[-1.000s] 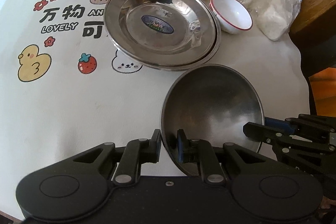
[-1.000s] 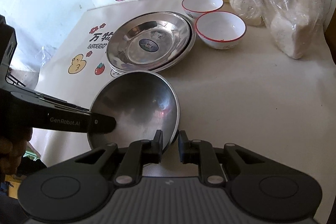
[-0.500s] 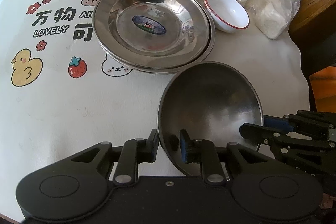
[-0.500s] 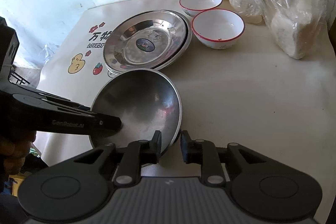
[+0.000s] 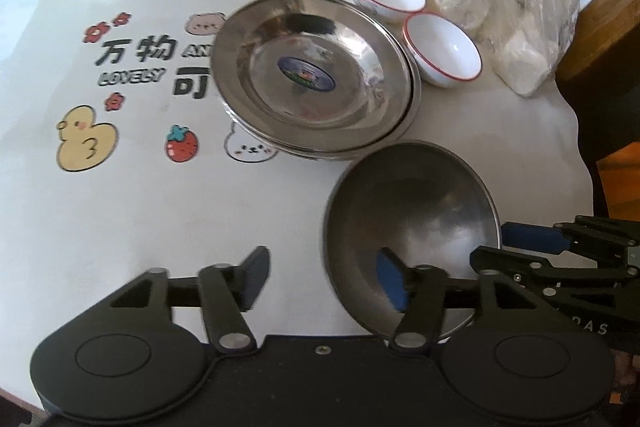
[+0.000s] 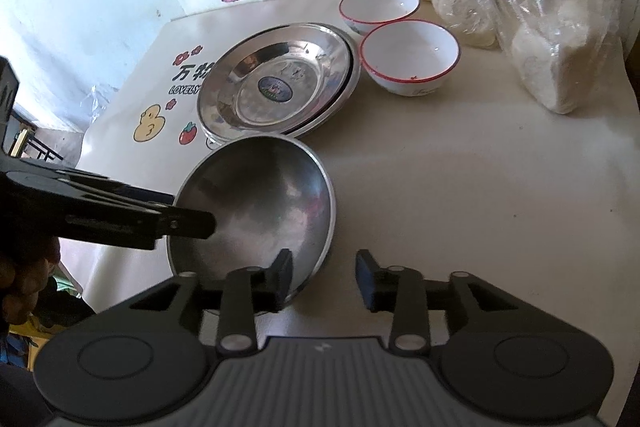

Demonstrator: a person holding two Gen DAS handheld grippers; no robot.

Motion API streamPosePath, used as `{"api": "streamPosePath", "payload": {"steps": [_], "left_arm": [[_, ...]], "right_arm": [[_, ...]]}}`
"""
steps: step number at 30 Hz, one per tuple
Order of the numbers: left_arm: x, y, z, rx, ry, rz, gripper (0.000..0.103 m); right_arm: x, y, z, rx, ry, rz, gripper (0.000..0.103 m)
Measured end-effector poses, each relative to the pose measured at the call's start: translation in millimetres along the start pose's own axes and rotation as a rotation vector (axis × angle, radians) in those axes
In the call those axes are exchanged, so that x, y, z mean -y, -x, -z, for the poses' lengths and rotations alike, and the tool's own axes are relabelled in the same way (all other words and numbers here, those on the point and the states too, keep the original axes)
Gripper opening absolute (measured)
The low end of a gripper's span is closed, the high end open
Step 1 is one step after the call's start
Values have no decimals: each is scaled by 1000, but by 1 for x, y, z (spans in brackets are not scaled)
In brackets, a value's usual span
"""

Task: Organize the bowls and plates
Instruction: 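Lower the steel bowl onto the table and open both grippers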

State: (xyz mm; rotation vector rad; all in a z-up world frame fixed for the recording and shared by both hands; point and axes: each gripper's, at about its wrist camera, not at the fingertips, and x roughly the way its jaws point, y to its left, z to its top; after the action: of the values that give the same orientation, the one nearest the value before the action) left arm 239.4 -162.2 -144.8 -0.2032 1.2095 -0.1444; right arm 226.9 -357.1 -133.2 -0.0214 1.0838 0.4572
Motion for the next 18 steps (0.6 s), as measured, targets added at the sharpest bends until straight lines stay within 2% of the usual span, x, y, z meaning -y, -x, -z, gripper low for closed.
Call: {"api": "streamPosePath", "payload": {"steps": [5, 7, 10, 11, 14, 18], "left_arm": [[-4, 12, 0, 27, 33, -19, 88], [-5, 16, -3, 42, 43, -31, 92], [-6, 19, -8, 58, 59, -43, 102], [-5, 20, -12, 64, 64, -44, 102], [-3, 21, -23, 92, 66, -51, 102], [4, 21, -43, 134, 44, -61, 102]], "right_arm": [[8, 7, -3, 26, -25, 1, 65], [13, 10, -4, 37, -37, 0, 71], [21, 14, -6, 58, -60, 1, 86], [24, 15, -7, 68, -71, 0, 93], [34, 18, -11, 94, -100, 2, 101], [48, 20, -15, 128, -140, 18, 103]]}}
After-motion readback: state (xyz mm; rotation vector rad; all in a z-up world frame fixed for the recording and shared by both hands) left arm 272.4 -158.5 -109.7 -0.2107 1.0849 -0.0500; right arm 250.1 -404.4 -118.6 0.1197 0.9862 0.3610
